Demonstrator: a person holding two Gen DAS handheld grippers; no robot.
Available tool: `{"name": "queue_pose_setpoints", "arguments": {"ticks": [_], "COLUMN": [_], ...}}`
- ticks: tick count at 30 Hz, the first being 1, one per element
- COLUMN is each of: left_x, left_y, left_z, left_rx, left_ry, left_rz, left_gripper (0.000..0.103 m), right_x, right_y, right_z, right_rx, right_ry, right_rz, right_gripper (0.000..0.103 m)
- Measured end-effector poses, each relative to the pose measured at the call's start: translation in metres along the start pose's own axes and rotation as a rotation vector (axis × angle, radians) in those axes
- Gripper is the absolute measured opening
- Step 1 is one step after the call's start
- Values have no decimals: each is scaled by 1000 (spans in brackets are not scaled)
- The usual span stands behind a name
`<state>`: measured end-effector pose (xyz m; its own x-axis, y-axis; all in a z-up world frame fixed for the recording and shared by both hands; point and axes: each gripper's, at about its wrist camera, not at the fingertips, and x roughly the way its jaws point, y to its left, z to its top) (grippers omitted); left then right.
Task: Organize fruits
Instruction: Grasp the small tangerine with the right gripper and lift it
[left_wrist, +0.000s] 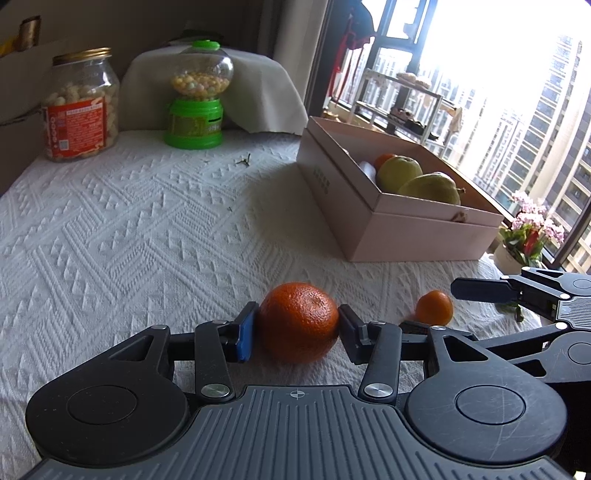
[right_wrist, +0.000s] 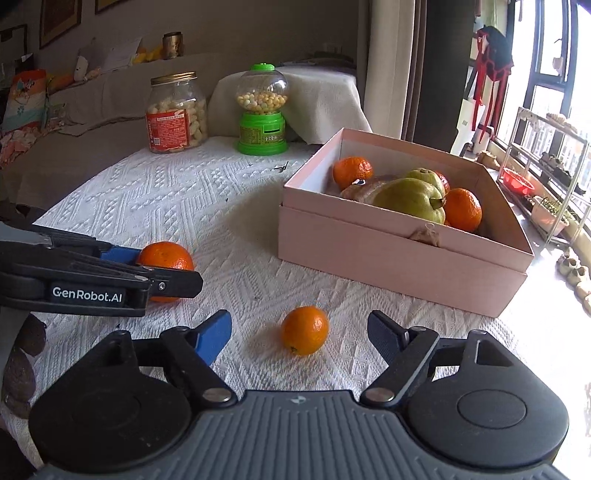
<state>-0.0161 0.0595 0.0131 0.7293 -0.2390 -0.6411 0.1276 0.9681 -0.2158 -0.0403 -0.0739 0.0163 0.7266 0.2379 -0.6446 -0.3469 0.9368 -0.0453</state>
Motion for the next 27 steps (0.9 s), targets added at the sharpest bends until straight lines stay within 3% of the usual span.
{"name": "queue_pose_setpoints", "arguments": {"ticks": [7,9,10,27], "left_x": [0,0,0,-1], "left_y": [0,0,0,-5], "left_z": [0,0,0,-2], "left_rx": [0,1,-1,17], "left_ry": [0,0,0,-5], "left_rz": [0,0,0,20], "left_gripper": [52,52,52,51], "right_x": [10,9,7,-51], "right_y": [1,-5,-9,-49], "right_z": [3,5,5,6], "right_rx": [3,25,32,102], "right_ry": [10,15,16,-107], "right_rz": [-2,8,11,-70], "right_gripper": [50,32,29,28]}}
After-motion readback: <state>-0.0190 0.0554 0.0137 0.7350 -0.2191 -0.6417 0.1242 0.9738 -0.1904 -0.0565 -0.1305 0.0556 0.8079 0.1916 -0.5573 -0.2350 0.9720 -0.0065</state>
